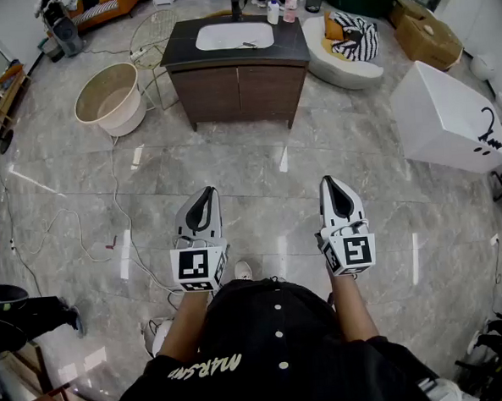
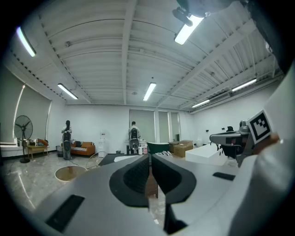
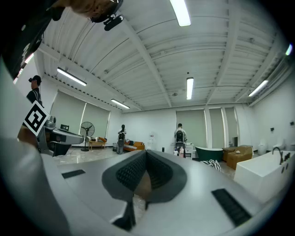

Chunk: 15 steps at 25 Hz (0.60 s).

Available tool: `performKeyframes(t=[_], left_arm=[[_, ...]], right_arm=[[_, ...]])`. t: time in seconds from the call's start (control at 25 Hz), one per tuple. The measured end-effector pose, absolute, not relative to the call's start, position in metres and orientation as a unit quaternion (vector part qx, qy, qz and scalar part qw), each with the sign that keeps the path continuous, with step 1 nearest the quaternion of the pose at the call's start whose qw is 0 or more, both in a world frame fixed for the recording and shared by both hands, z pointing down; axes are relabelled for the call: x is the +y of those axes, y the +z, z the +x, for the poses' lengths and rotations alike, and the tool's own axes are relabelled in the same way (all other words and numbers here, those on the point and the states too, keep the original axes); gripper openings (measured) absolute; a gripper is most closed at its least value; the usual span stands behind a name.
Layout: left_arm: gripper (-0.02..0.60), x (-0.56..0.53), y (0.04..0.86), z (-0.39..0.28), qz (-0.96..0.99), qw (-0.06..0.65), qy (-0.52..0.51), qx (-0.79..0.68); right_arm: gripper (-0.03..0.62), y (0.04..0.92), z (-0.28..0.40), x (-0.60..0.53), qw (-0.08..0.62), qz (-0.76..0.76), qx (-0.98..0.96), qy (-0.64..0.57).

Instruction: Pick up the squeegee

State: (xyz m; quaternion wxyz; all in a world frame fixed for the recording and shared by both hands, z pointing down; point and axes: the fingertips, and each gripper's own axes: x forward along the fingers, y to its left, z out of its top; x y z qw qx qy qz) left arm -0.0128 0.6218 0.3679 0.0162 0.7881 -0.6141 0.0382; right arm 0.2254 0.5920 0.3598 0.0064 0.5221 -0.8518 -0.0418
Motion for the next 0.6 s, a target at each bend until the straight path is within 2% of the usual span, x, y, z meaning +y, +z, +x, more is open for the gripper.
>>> performKeyframes(t=[0.4,0.6], left_arm=[[0.023,0.617,0.367,-0.023,0.789,0.024,0.027,-0.613],[0.023,0.609,0.372,-0.035,0.791,0.023,0.031,-0.611]], right_arm=[[-0.002,0.356,0.213,0.591,-0.004,0.516,-0.856,-0.046],[-0.002,0.367,0.2,0.585,0.012,0.519,-0.854,-0.038]])
